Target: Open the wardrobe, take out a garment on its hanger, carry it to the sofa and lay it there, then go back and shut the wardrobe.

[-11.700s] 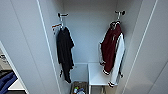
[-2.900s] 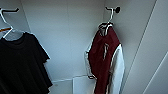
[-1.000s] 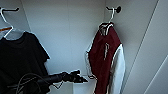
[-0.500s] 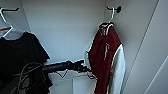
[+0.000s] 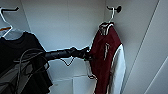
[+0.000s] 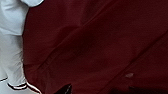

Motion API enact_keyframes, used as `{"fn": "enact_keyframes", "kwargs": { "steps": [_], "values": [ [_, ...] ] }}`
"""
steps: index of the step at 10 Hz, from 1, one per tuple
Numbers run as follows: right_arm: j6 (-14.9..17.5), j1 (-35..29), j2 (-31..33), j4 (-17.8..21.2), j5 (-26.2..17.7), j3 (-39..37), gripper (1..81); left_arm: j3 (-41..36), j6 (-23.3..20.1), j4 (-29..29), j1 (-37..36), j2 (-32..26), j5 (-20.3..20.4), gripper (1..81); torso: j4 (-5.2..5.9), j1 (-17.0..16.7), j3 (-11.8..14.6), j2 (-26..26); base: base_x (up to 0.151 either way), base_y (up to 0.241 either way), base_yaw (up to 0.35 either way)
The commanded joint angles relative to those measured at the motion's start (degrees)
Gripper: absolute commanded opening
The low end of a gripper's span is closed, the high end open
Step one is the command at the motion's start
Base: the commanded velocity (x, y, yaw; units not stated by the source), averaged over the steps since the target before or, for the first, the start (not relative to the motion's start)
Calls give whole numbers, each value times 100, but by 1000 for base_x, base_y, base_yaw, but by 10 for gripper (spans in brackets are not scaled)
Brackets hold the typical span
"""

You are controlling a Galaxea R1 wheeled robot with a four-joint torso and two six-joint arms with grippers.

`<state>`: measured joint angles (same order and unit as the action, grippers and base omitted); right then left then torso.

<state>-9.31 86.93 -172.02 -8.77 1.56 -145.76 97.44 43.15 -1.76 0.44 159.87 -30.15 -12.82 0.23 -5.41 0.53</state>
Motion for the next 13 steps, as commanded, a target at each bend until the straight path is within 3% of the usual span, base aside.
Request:
{"fn": "enact_keyframes", "kwargs": {
  "steps": [1,5,7,9,13],
  "values": [
    [-27,-242,-37,50,-297,5,811,-50,866,44,-1857,230,97,811,0,0,0,0,0,0,0],
    [-27,-241,-63,42,-297,-12,811,90,1441,393,-2552,20,429,811,0,0,0,-2,0,0,0],
    [-27,-233,-89,42,-297,-48,811,179,1529,984,-2737,-60,940,811,0,0,0,-2,0,0,0],
    [-27,-233,-116,42,-297,-56,811,232,1907,1292,-2798,-139,1740,811,0,0,-2,-5,0,0,0],
    [-27,-233,-195,50,-297,-153,811,733,2470,1301,-2983,204,2039,811,0,2,-2,-5,0,0,0]
  ]
}}
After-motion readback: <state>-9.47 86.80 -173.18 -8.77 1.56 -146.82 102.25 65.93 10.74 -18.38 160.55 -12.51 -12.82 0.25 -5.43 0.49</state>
